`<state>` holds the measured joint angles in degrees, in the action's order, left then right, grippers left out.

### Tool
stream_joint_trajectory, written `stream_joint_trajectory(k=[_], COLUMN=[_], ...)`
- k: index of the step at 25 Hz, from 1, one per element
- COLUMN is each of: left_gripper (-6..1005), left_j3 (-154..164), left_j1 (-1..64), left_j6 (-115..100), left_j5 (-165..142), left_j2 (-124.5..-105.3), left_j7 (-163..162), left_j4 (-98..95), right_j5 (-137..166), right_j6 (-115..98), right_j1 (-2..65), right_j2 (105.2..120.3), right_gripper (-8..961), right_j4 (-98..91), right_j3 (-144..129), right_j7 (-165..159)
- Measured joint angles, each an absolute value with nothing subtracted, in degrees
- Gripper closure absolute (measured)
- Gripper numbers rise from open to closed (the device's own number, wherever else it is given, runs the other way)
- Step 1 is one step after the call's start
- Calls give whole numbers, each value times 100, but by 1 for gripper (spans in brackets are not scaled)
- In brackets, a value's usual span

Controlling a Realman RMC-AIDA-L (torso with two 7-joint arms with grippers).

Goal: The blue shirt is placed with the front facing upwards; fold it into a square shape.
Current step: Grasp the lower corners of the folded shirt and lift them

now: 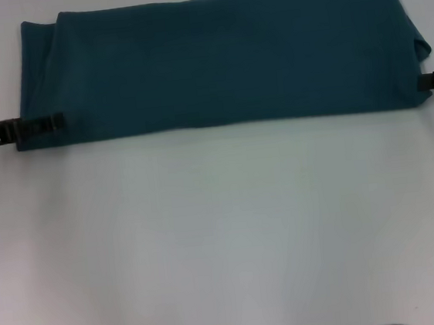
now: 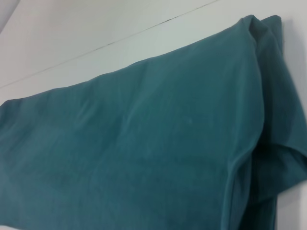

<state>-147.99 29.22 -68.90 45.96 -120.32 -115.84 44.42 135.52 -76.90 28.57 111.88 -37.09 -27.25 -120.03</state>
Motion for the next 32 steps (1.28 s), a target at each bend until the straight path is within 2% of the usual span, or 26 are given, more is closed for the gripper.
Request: stream_joint_trajectory(k=[32], left_gripper=[50], left_j3=[-14581], left_j1=[2951], left_j6=[-7057], left_j5=[4582], left_j2=[-11986], left_j7=[-11593], left_j4=[4474], right_j5=[13552], right_j6=[-7691], right_j1=[2856], right_j2=[11188], right_gripper=[949], right_j4=[-3709], right_j3=[-2742], right_j7=[-11999])
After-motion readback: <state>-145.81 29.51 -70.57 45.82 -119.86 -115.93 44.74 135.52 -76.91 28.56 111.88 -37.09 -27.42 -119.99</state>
